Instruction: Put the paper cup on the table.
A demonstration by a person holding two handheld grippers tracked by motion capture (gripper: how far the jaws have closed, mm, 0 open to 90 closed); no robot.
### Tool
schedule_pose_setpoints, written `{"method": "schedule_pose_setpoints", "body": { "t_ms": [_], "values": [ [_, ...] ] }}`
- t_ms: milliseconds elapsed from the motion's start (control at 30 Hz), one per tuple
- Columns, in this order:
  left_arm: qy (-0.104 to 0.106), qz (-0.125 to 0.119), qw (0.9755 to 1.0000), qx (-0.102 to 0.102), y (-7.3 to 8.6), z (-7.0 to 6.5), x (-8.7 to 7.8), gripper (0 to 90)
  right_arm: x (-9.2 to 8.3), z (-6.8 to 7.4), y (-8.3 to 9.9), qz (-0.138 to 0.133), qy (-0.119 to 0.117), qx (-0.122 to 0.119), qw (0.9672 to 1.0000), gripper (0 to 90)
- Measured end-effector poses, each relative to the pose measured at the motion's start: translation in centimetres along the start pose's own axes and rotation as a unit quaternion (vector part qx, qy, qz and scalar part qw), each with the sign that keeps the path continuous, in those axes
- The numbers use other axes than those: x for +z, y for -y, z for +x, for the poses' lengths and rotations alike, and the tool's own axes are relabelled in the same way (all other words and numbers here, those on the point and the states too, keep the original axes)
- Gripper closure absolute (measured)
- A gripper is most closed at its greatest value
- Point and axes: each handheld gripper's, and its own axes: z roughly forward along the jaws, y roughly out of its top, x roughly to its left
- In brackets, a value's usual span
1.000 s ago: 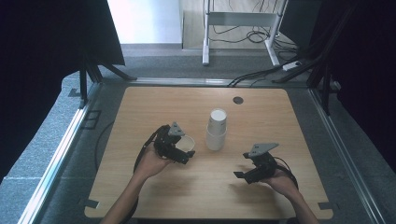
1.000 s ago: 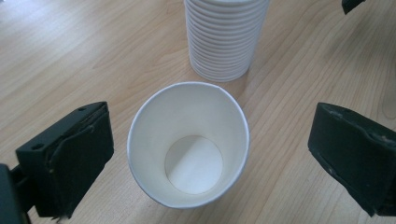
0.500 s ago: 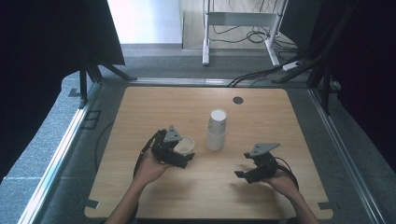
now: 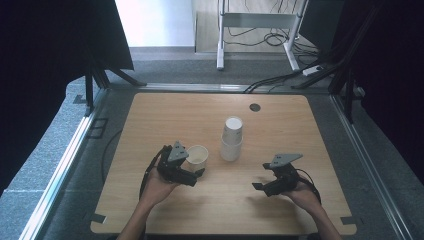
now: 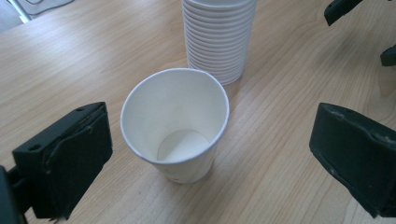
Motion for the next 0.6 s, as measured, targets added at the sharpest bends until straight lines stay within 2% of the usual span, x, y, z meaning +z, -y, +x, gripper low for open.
{"method": "schedule_pose_setpoints", "body": {
  "t_ms": [233,600],
  "values": [
    [0.002,-0.007,1.0,0.005,0.9,-0.6,-0.6,0.0,-0.5,0.0,0.1,-0.003,0.008,0.0,1.0,9.9],
    [0.005,-0.009,0.9999,-0.003,3.1,-1.7,-0.7,0.0,-0.6,0.5,0.4,0.004,0.026,-0.014,0.9996,2.8]
  ]
}}
